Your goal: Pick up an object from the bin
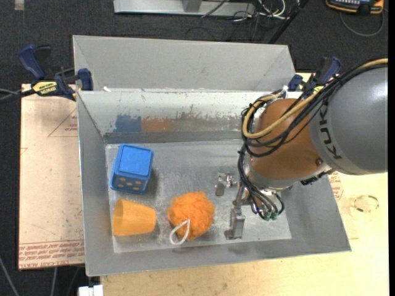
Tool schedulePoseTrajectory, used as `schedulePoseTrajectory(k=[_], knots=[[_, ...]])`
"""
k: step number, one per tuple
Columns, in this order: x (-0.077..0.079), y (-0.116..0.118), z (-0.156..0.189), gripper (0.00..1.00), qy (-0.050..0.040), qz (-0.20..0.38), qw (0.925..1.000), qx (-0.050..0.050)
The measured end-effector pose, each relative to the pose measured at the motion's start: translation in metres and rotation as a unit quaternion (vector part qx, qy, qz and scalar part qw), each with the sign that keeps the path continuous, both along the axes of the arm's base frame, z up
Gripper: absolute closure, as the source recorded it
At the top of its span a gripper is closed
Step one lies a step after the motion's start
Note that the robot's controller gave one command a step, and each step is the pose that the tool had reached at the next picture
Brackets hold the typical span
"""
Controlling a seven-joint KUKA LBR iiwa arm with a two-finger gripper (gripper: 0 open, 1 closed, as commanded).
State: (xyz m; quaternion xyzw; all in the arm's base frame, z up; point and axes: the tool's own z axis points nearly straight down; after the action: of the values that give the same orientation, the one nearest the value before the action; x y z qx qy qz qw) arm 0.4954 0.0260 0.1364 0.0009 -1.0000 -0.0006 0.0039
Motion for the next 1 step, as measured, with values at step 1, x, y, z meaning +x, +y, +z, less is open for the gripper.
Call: schedulePoseTrajectory(k=[1], knots=[[0.0018,-0.0001,0.0041,0.00,-0.0036,0.000,1.0000,0.000]])
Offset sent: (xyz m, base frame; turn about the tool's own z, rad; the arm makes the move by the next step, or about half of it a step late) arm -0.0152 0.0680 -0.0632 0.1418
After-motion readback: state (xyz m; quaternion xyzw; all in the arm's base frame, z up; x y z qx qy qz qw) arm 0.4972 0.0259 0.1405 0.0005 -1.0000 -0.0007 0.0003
